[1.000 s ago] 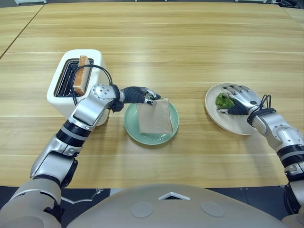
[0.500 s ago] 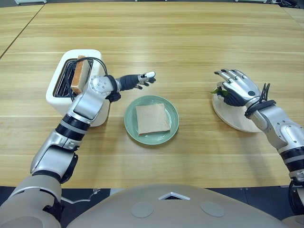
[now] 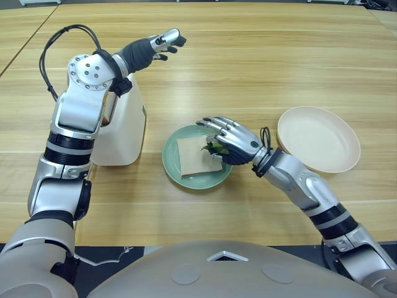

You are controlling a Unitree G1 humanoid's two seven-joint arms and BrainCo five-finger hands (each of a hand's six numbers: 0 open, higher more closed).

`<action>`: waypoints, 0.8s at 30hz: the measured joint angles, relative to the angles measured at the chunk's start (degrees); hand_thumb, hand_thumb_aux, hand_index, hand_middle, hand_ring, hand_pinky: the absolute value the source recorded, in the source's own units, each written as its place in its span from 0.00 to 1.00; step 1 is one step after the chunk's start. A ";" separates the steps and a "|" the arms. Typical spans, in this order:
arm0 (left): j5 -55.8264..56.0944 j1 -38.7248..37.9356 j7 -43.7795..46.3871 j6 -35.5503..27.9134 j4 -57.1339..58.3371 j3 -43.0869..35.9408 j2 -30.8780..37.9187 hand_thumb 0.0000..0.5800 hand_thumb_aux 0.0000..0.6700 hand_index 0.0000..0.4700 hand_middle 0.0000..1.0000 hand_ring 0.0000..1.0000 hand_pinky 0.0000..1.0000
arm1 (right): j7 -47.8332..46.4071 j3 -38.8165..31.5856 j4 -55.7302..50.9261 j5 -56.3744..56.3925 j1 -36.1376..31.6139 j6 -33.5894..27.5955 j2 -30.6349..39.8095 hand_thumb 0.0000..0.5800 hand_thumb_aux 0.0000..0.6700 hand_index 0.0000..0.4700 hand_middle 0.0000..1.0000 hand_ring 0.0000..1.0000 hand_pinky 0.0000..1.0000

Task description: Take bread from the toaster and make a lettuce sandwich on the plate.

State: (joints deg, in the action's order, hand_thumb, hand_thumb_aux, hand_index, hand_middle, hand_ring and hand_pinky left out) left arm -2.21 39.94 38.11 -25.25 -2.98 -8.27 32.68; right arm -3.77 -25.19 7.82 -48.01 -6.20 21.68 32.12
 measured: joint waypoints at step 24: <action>-17.33 -7.38 -7.13 6.19 -7.21 2.44 12.28 0.00 0.00 0.00 0.00 0.00 0.00 | 3.12 -2.84 -4.23 -4.23 0.47 2.19 -4.86 0.00 0.00 0.00 0.00 0.00 0.00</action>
State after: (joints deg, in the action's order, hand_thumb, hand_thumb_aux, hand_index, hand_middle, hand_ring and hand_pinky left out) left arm -19.54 32.56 30.98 -19.06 -10.19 -5.83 44.97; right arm -0.65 -28.04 3.60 -52.24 -5.73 23.86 27.26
